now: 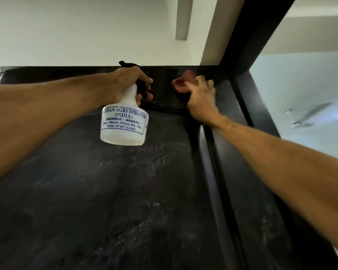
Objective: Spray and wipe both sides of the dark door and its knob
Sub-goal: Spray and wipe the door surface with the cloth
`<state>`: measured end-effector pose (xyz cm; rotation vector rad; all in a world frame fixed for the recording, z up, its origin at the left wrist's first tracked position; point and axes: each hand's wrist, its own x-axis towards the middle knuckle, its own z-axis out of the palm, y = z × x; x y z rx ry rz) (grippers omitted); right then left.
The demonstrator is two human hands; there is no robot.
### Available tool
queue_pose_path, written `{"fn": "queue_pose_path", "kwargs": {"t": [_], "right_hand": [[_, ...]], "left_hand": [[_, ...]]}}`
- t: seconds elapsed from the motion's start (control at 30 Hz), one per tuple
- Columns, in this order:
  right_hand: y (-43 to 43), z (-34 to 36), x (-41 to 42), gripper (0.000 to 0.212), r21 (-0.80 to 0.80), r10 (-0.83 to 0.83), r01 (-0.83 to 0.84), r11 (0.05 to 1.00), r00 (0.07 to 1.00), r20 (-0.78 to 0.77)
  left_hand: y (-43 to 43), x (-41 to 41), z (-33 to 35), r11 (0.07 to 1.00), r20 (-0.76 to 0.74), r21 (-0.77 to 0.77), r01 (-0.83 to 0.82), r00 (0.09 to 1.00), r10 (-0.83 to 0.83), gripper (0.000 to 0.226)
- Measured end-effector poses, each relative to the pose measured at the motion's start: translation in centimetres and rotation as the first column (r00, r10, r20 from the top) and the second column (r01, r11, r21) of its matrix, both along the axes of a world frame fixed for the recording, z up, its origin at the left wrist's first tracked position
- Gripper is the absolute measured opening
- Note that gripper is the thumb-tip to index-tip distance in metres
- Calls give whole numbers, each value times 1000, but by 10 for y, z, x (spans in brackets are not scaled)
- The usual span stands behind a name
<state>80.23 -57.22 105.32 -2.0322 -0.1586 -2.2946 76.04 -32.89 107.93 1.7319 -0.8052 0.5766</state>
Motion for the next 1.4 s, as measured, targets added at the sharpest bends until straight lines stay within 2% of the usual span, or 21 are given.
{"fn": "queue_pose_path", "kwargs": {"t": [0.07, 0.13, 0.2, 0.27, 0.3, 0.33, 0.4, 0.47, 0.5, 0.67, 0.77, 0.87, 0.93, 1.0, 1.07, 1.17, 1.23, 1.3, 1.4], "right_hand": [[3, -8, 6, 63, -233, -17, 8, 972, 999, -36], [-23, 3, 1, 62, -321, -44, 33, 946, 999, -29], [-58, 28, -12, 63, -204, -40, 41, 978, 999, 11], [-89, 51, -25, 62, 0, -44, 44, 999, 999, 9], [-94, 59, -30, 60, 63, -57, 58, 996, 998, -17], [-94, 63, -32, 59, 56, -58, 61, 997, 997, -48], [-62, 59, -29, 63, -149, -47, 33, 988, 995, -92], [-43, 53, -23, 67, -378, -72, 16, 926, 988, -134], [-35, 52, -22, 67, -420, -80, 11, 907, 986, -149], [-88, 76, -34, 61, -282, -74, 50, 958, 994, -78], [-134, 63, -35, 60, -258, -70, 57, 964, 997, -43], [-139, 12, -33, 57, -401, -64, 32, 916, 996, -67], [-140, -26, -29, 55, -574, -82, 9, 819, 991, -102], [-144, -39, -30, 54, -653, -101, -19, 758, 984, -146], [-145, -16, -31, 56, -585, -89, 4, 811, 989, -117], [-139, 41, -36, 59, -309, -24, -4, 951, 996, -87], [-138, 57, -39, 60, -214, 2, -20, 977, 996, -88], [-136, 46, -42, 61, -255, -10, -5, 967, 998, -60], [-139, -19, -36, 61, -393, -36, 7, 920, 997, -66]], "left_hand": [[-14, -1, -2, 1000, -12, -8, 22, 1000, -22, 26], [-39, -3, -3, 998, -16, -26, 55, 998, -55, 25], [-57, -5, -3, 996, -18, -41, 73, 997, -74, 25], [-71, -6, -1, 997, -14, -43, 69, 997, -70, 25], [-76, -6, 1, 997, -9, -44, 64, 998, -64, 25], [-83, -7, 2, 997, -3, -55, 53, 999, -53, 25], [-85, -7, 4, 996, 12, -77, 35, 999, -34, 23], [-101, -6, 3, 995, 14, -103, 8, 1000, -7, 18], [-104, -5, 2, 993, 13, -116, 5, 1000, -3, 17], [-123, -10, 1, 994, 2, -107, -29, 1000, 29, 23], [-125, -16, -6, 996, -6, -89, -29, 1000, 29, 24], [-124, -21, -23, 996, -25, -94, -5, 1000, 3, 21], [-126, -20, -35, 998, -36, -68, 9, 999, -11, 21], [-128, -18, -48, 999, -56, -30, 12, 998, -14, 21], [-127, -17, -59, 1000, -86, -23, 16, 996, -18, 21], [-128, -19, -59, 998, -89, -48, 37, 995, -41, 20], [-131, -25, -59, 996, -77, -59, 62, 995, -66, 19], [-137, -29, -62, 996, -64, -41, 81, 994, -84, 19], [-147, -26, -80, 995, -80, -20, 98, 992, -100, 21]]}}
